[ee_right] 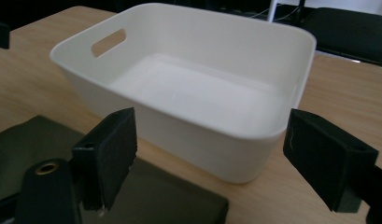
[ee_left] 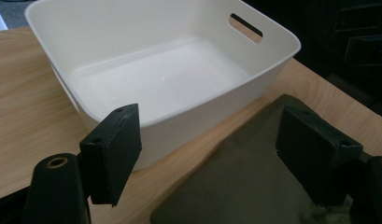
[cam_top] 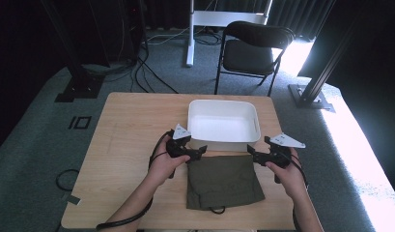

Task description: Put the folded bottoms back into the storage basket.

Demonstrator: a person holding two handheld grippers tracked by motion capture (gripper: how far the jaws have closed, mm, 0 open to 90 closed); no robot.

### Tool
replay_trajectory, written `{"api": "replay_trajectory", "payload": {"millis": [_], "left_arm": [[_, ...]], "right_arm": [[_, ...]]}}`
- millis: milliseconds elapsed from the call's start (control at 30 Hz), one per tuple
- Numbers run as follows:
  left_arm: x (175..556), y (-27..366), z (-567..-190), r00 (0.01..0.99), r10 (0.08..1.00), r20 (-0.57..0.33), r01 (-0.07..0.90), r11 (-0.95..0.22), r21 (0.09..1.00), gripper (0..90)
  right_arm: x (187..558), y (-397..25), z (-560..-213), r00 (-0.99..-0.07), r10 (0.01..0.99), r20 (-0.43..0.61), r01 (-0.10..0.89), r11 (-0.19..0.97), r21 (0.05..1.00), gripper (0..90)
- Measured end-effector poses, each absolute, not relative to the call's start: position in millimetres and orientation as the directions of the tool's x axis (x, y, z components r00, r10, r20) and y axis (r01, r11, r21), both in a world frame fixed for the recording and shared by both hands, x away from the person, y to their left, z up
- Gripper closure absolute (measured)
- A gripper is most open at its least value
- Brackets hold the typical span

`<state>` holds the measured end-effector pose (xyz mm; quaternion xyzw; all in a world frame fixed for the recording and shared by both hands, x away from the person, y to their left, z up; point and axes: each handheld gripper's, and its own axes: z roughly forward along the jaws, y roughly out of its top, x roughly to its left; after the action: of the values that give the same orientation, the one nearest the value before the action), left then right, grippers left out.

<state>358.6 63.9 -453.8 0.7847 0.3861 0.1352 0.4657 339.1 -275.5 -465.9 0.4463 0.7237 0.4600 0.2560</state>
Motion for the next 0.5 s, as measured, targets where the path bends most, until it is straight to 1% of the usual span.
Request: {"api": "replay_trajectory", "payload": {"millis": [67, 200, 267, 300, 367, 400, 433, 500], "left_arm": [[353.7, 63.5, -456.8, 0.667, 0.733, -0.134, 0.478, -0.284, 0.831, 24.0], [344.0, 63.3, -463.1, 0.675, 0.726, -0.134, 0.487, -0.302, 0.819, 24.0], [341.8, 63.3, -464.7, 0.678, 0.722, -0.137, 0.489, -0.304, 0.818, 21.0], [337.8, 63.0, -467.6, 0.684, 0.717, -0.138, 0.489, -0.31, 0.816, 21.0], [332.3, 62.5, -471.6, 0.685, 0.716, -0.137, 0.489, -0.312, 0.815, 21.0], [332.3, 62.5, -471.6, 0.685, 0.716, -0.137, 0.489, -0.312, 0.815, 20.9], [328.0, 62.2, -475.0, 0.685, 0.716, -0.134, 0.489, -0.315, 0.813, 20.9], [323.6, 62.2, -480.5, 0.687, 0.715, -0.13, 0.494, -0.328, 0.805, 20.9]], "right_arm": [[336.0, -275.2, -468.0, -0.477, 0.878, 0.045, 0.415, 0.179, 0.892, 16.9], [323.4, -276.3, -476.9, -0.491, 0.87, 0.045, 0.424, 0.193, 0.885, 16.9], [317.8, -277.4, -482.0, -0.492, 0.869, 0.051, 0.431, 0.193, 0.882, 16.9], [317.8, -277.4, -482.0, -0.492, 0.869, 0.051, 0.431, 0.193, 0.882, 16.9], [309.5, -278.1, -495.1, -0.489, 0.87, 0.064, 0.455, 0.191, 0.87, 16.9], [309.5, -278.1, -495.1, -0.489, 0.87, 0.064, 0.455, 0.191, 0.87, 16.9], [306.2, -277.3, -504.1, -0.483, 0.873, 0.074, 0.473, 0.189, 0.86, 16.9], [304.1, -276.6, -510.4, -0.484, 0.872, 0.075, 0.486, 0.196, 0.852, 16.9]]}}
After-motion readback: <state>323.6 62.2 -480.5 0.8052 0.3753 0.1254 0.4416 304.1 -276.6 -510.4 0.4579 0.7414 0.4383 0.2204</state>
